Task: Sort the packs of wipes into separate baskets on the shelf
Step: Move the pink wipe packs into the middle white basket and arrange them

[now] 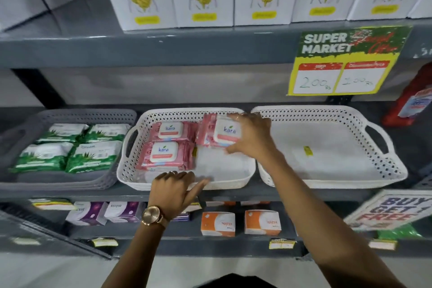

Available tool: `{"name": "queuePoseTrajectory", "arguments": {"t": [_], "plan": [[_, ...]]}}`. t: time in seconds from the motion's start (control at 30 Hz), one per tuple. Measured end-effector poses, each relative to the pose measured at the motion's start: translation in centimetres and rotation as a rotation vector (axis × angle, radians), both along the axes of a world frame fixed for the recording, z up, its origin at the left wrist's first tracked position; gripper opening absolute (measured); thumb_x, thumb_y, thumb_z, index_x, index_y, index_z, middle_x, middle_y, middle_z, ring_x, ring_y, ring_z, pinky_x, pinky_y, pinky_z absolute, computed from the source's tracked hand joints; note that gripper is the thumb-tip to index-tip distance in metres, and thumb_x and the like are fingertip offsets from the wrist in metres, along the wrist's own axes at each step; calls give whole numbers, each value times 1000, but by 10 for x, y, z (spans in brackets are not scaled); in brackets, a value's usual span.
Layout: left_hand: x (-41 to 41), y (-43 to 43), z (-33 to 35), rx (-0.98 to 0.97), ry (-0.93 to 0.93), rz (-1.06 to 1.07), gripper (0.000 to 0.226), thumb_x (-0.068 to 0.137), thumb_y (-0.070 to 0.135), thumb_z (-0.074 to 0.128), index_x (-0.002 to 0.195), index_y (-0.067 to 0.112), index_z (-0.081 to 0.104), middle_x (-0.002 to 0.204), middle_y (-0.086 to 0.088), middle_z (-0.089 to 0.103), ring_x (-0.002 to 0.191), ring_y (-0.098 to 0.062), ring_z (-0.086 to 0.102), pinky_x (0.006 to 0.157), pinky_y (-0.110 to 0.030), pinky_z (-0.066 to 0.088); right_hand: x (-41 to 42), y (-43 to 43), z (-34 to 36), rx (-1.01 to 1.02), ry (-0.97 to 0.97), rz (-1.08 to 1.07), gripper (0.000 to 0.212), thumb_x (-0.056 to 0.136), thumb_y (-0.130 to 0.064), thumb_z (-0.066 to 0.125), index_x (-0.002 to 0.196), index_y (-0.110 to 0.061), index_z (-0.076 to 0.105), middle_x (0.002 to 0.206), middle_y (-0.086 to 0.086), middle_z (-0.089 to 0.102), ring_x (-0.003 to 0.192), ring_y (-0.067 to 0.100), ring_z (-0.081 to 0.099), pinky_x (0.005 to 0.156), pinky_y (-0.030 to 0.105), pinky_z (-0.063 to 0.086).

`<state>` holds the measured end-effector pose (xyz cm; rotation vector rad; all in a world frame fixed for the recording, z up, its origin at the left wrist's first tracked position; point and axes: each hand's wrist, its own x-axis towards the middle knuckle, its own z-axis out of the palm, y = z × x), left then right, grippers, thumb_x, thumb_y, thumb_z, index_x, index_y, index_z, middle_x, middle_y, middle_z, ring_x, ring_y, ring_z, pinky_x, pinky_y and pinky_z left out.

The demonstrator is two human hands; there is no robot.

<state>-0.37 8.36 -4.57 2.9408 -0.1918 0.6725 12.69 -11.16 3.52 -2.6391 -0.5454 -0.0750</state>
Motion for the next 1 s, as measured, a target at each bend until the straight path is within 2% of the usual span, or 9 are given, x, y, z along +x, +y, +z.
{"name": "queuePoseTrajectory", "arguments": {"t": [0.17, 0.3, 0.37, 0.43, 0.53, 0.6, 0.7, 0.83, 1.0], "plan": [[-8, 23, 3, -18, 65, -7, 67, 91, 70, 18, 72, 25, 65, 60, 6, 65, 53, -15, 61, 48, -24, 35, -5, 41, -36, -343, -32, 67, 93, 58, -44, 84, 139, -22, 43, 144, 3, 48, 135, 26, 34, 106, 46, 28], [-3, 33, 8, -164, 60, 28, 62, 90, 70, 18, 87, 28, 63, 76, 7, 68, 66, -15, 64, 54, -24, 38, -14, 48, -50, -331, -4, 54, 109, 55, -48, 85, 146, -26, 30, 154, 2, 30, 142, 29, 23, 110, 50, 25], [5, 39, 11, -261, 94, 43, 56, 89, 67, 21, 105, 30, 58, 100, 4, 66, 85, -17, 64, 66, -28, 46, -18, 51, -53, -280, 11, 61, 104, 59, -45, 85, 146, -27, 30, 154, 1, 31, 140, 28, 26, 109, 47, 28], [18, 49, 13, -220, 197, 62, 52, 90, 61, 29, 126, 29, 48, 132, -1, 54, 115, -22, 55, 89, -39, 49, -21, 55, -54, -234, 67, 75, 94, 66, -42, 81, 146, -28, 32, 154, 0, 32, 139, 25, 27, 110, 45, 28], [42, 65, 16, -80, 388, 45, 57, 94, 51, 38, 146, 33, 25, 158, -3, 21, 146, -28, 17, 115, -55, 24, -24, 62, -54, -210, 137, 53, 78, 75, -39, 75, 143, -26, 38, 151, -1, 38, 139, 23, 31, 113, 43, 24], [56, 71, 16, -47, 481, -3, 56, 97, 47, 39, 148, 36, 20, 159, -2, 18, 147, -27, 9, 117, -54, 20, -25, 67, -51, -202, 154, 29, 70, 77, -35, 75, 139, -24, 44, 148, -1, 43, 136, 23, 35, 113, 41, 26], [63, 76, 13, -10, 524, -44, 54, 97, 43, 43, 147, 34, 25, 155, 0, 26, 144, -25, 20, 116, -50, 27, -25, 73, -48, -188, 174, -9, 68, 74, -28, 79, 135, -20, 51, 141, 1, 51, 130, 24, 44, 110, 39, 32], [57, 74, 13, -106, 473, -32, 48, 95, 36, 52, 141, 33, 38, 152, 1, 34, 137, -24, 36, 113, -45, 29, -27, 75, -43, -168, 217, -49, 70, 66, -22, 85, 130, -17, 56, 131, 3, 60, 121, 23, 53, 107, 36, 38], [48, 74, 7, -202, 428, -22, 48, 95, 24, 56, 139, 38, 40, 147, 8, 43, 122, -17, 53, 101, -39, 43, -35, 78, -44, -166, 222, -77, 72, 66, -20, 85, 132, -18, 55, 134, 2, 58, 123, 22, 51, 104, 33, 39]]}}
